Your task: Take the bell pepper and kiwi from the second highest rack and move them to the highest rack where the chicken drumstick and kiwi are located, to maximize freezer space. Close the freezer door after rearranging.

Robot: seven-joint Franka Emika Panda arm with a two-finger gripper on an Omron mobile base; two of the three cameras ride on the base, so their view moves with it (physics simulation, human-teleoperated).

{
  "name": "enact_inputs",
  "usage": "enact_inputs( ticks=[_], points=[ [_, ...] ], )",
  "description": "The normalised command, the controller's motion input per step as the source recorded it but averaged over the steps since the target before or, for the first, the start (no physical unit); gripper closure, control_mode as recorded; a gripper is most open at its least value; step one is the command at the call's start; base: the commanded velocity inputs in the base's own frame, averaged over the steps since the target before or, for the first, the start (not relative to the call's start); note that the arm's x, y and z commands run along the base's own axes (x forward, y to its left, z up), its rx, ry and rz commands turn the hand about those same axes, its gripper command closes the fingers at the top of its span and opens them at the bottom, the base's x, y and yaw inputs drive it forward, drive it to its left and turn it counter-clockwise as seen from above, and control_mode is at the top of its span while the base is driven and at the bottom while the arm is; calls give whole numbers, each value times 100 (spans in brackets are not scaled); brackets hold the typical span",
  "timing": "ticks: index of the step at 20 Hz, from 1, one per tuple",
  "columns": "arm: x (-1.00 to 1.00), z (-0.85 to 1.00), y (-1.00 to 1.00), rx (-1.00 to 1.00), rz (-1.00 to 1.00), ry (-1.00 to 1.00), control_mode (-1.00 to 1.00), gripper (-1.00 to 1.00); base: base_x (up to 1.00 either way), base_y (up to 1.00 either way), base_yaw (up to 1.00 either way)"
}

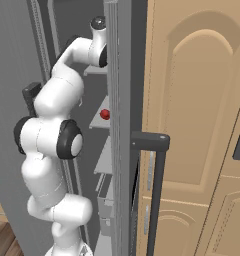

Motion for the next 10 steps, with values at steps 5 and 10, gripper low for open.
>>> enact_inputs(
  ticks=[5,10],
  points=[
    [66,0,0,0,0,5,-100,100,0,0,0],
    [46,0,-2,0,0,5,-100,-100,0,0,0]
  ],
)
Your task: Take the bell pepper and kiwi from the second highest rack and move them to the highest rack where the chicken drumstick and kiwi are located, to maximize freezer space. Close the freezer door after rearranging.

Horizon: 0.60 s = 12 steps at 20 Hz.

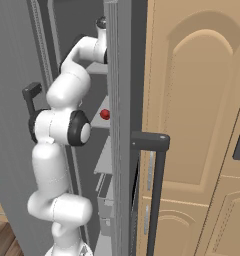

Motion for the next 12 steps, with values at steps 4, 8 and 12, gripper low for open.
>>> enact_inputs(
  ticks=[4,8,12],
  points=[
    [21,0,-16,1,1,0,-100,-100,0,0,0],
    [2,0,-19,6,5,0,-100,-100,0,0,0],
    [-7,0,-9,7,7,-2,-100,-100,0,0,0]
  ],
)
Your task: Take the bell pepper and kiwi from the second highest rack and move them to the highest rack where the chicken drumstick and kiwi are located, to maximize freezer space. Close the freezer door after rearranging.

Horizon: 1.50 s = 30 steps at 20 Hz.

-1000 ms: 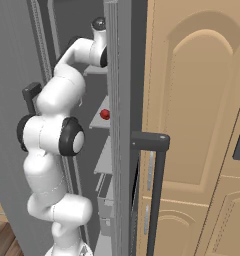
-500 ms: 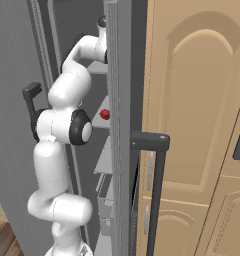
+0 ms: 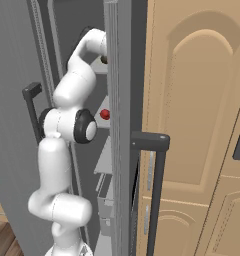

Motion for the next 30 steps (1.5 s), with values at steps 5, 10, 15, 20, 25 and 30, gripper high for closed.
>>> enact_inputs(
  ticks=[5,10,15,20,25,30],
  points=[
    [-90,-6,7,0,6,-2,-100,-100,0,0,0],
    [-100,-10,26,-1,5,-5,-100,-100,0,0,0],
    [-100,-30,40,-2,7,-5,-100,-100,0,0,0],
    [-100,-7,8,0,3,1,-100,-100,0,0,0],
    [-93,-38,0,0,3,16,-100,-100,0,0,0],
    [-53,-65,1,0,11,21,-100,-100,0,0,0]
  ],
)
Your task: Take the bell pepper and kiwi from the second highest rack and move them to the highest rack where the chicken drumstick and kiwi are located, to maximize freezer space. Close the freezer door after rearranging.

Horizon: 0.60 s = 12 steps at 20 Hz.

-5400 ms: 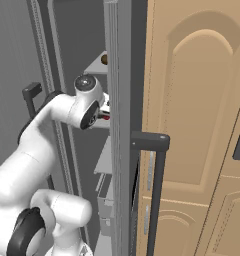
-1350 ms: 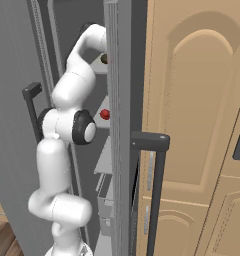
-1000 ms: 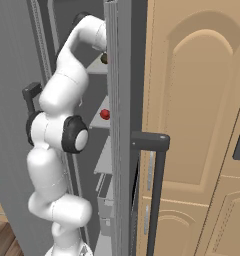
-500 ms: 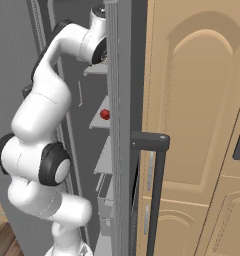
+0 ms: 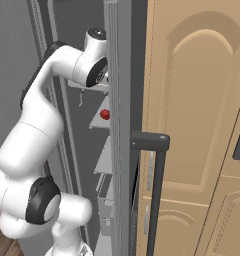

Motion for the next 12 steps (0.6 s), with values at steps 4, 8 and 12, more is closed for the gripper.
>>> enact_inputs(
  ticks=[4,8,12],
  points=[
    [-23,-44,5,-1,9,19,-100,-100,0,0,0],
    [0,-8,1,-3,0,3,-100,-100,0,0,0],
    [3,-34,8,-1,0,-5,-100,-100,0,0,0]
  ],
)
